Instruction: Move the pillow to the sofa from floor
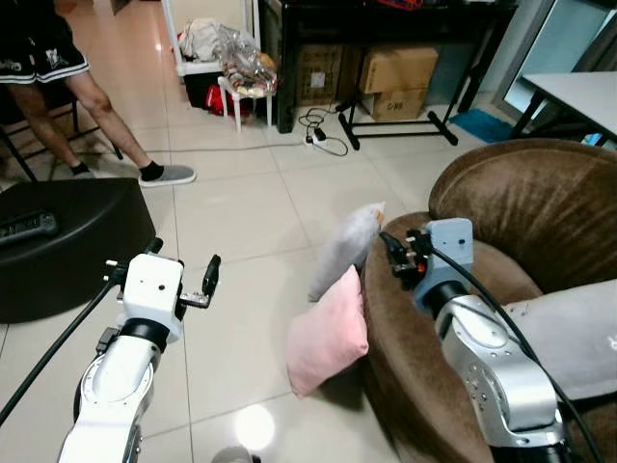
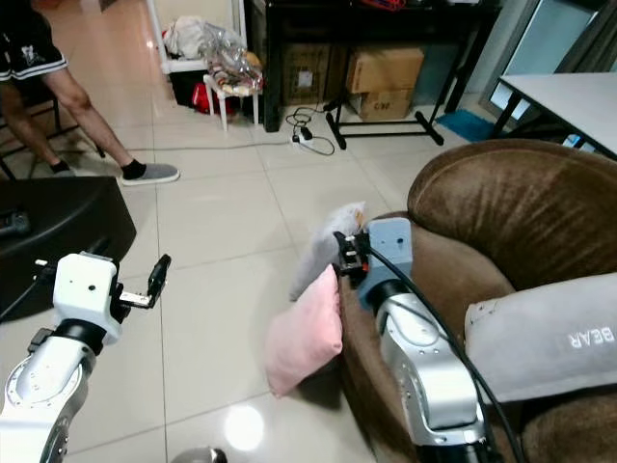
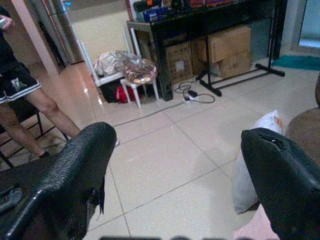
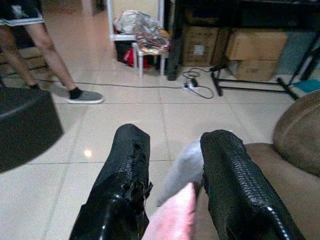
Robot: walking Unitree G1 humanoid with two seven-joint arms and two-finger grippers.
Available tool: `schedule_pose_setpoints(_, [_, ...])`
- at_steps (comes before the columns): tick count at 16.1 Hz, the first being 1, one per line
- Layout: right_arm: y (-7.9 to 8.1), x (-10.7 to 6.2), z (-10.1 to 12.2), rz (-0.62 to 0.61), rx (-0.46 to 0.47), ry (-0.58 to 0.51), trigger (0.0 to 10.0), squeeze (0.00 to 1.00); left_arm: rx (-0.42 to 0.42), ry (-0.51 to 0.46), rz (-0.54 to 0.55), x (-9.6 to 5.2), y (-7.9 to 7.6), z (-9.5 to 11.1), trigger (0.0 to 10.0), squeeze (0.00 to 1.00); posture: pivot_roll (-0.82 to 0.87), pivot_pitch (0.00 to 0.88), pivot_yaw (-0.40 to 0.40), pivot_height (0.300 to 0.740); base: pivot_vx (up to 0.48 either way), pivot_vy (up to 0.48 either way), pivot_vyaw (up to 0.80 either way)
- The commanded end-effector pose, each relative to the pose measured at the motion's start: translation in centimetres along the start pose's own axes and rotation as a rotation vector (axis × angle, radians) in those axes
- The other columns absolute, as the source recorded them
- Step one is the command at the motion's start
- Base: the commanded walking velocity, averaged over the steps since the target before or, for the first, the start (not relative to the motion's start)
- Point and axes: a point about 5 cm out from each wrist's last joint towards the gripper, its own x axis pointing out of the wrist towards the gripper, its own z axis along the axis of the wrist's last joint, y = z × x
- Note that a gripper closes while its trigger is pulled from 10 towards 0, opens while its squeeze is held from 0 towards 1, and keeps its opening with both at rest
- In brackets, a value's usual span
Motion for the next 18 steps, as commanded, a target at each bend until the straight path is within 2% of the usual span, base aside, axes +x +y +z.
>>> schedule_pose_setpoints(1, [0.11, 0.22, 0.61, 0.000, -0.007, -0.028, 10.0, 0.00, 0.007, 0.002, 0.002, -0.08, 0.26, 0.04, 10.0, 0.00, 0.03, 0.000, -0.053, 0.740, 0.304, 0.000, 0.80])
schedule_pose_setpoints(4, [0.12, 0.28, 0.67, 0.001, -0.018, -0.025, 10.0, 0.00, 0.005, 0.004, 0.004, -0.13, 0.38, -0.05, 10.0, 0.00, 0.04, 0.000, -0.055, 0.740, 0.306, 0.000, 0.00])
schedule_pose_setpoints(5, [0.17, 0.29, 0.69, 0.004, -0.025, -0.027, 10.0, 0.00, 0.004, 0.004, 0.003, -0.11, 0.40, -0.07, 10.0, 0.00, 0.04, 0.000, -0.055, 0.740, 0.307, 0.000, 0.80])
schedule_pose_setpoints(7, [0.07, 0.30, 0.61, -0.019, 0.019, -0.025, 10.0, 0.00, 0.004, 0.004, 0.001, -0.01, 0.40, -0.08, 10.0, 0.00, 0.03, 0.000, -0.052, 0.740, 0.307, 0.000, 0.61])
schedule_pose_setpoints(17, [-0.33, 0.20, 0.70, -0.051, 0.027, -0.033, 10.0, 0.00, 0.005, -0.006, -0.013, 0.41, 0.49, 0.03, 10.0, 0.00, 0.03, 0.000, -0.046, 0.740, 0.306, 0.000, 0.00])
schedule_pose_setpoints(18, [-0.33, 0.20, 0.70, -0.045, 0.039, -0.032, 10.0, 0.00, 0.004, -0.007, -0.015, 0.48, 0.41, 0.04, 10.0, 0.00, 0.02, 0.000, -0.046, 0.740, 0.307, 0.000, -0.79])
